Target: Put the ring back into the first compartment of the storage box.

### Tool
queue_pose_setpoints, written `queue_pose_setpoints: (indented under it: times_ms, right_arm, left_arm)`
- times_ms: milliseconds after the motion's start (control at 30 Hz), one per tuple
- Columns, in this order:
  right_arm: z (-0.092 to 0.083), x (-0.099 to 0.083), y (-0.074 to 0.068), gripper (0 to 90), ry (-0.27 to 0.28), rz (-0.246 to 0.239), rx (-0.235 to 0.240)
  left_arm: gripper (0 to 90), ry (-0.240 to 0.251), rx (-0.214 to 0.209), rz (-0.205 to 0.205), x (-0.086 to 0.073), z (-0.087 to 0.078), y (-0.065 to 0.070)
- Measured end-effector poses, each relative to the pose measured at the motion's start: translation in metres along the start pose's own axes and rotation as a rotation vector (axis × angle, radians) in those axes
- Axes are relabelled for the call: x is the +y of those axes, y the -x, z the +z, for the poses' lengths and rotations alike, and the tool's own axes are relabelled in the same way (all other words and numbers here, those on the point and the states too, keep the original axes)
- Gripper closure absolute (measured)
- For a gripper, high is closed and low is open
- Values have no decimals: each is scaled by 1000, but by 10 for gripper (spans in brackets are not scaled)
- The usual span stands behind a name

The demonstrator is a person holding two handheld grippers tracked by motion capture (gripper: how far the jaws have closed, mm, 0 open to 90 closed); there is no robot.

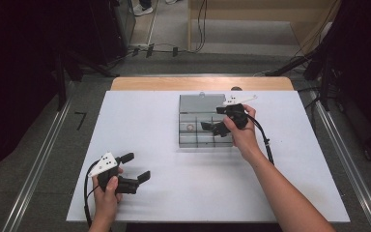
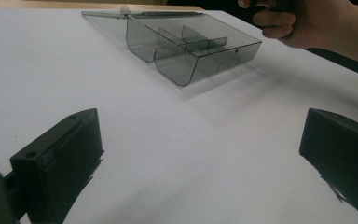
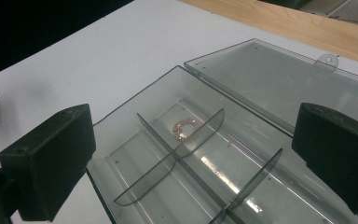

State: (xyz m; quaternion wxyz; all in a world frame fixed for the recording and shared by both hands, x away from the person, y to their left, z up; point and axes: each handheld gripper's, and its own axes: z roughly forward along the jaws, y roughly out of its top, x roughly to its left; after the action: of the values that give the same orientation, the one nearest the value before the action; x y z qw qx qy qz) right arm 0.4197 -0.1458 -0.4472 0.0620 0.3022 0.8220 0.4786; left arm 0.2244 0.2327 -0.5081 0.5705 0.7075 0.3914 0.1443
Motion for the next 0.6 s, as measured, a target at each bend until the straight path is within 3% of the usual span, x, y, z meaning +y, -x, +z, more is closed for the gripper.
queue_pose_setpoints:
  times_ms: [367,600]
  right_arm:
    - [-11,-9,9,0,12,9,-32]
    - [-22,-14,17,0,37,24,-40]
  left_arm:
    - [0,-3,20,21,5,2,3]
    - [0,12,42,30,18,2,10]
